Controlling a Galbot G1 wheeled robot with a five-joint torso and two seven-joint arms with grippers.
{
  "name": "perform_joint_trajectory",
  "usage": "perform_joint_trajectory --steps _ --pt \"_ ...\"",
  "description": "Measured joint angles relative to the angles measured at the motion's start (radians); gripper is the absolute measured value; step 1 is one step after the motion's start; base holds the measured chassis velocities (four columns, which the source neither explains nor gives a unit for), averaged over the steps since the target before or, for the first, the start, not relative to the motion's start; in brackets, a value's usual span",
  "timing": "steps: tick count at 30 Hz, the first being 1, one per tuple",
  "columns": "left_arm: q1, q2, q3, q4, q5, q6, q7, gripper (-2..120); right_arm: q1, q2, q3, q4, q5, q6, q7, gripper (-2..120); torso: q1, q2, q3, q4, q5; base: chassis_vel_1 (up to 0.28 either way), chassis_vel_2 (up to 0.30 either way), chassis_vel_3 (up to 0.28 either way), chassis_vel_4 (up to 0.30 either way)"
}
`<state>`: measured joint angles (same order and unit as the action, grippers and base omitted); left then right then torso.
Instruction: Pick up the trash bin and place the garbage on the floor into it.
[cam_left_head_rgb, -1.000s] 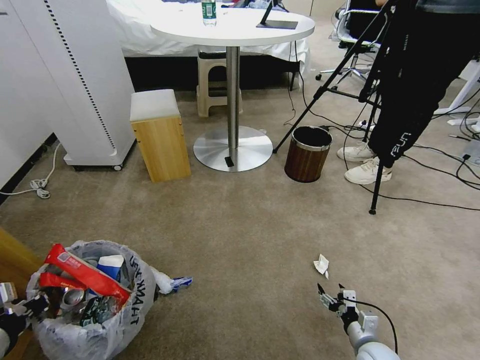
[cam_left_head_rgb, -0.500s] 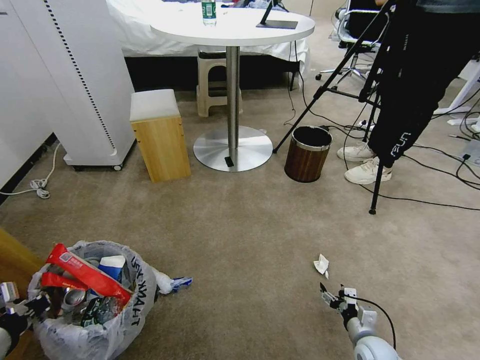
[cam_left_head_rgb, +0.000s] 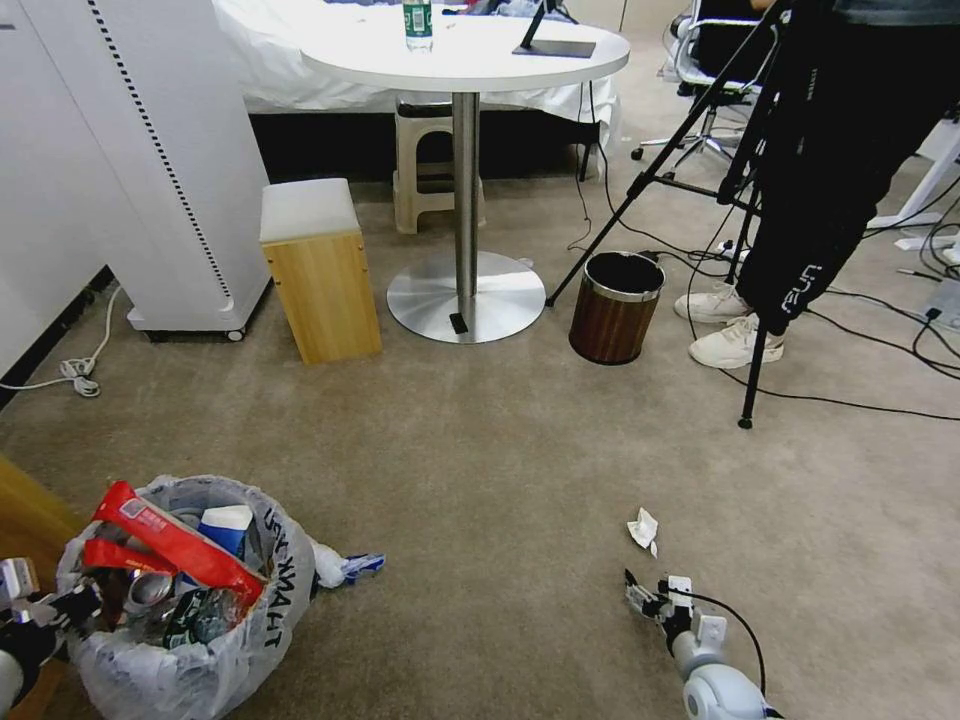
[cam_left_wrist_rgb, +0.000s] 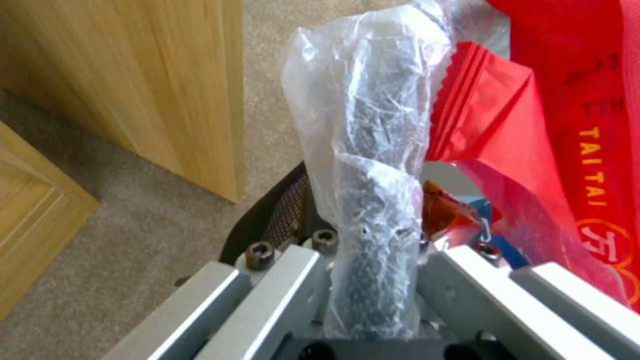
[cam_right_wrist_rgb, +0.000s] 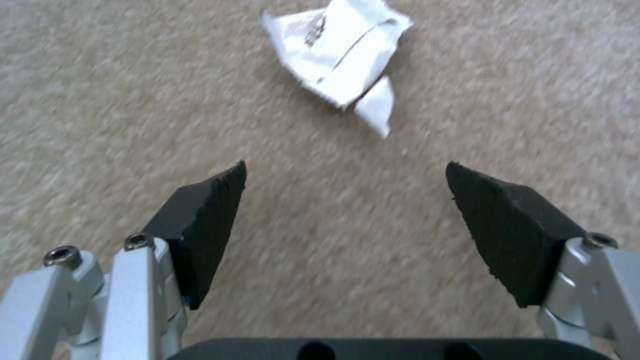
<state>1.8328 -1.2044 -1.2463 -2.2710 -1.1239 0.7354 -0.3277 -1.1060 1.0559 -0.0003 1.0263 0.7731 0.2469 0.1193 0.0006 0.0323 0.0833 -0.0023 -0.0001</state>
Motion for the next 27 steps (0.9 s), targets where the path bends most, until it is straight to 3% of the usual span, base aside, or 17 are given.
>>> perform_joint_trajectory --steps 17,27 --pt "-0.004 0.002 0.002 0.006 0.001 -0.003 0.001 1 0.059 -0.013 0.021 -0.073 0.006 0.02 -0.04 75 0.0 0.0 0.0 -0.0001 0.0 0.0 0.0 0.0 0.0" --pt "-0.001 -0.001 -0.004 0.008 0.0 -0.009 0.004 1 0.113 0.027 -0.018 -0.114 -0.017 0.036 -0.051 79 0.0 0.0 0.0 0.0001 0.0002 0.0 0.0 0.0 0.0"
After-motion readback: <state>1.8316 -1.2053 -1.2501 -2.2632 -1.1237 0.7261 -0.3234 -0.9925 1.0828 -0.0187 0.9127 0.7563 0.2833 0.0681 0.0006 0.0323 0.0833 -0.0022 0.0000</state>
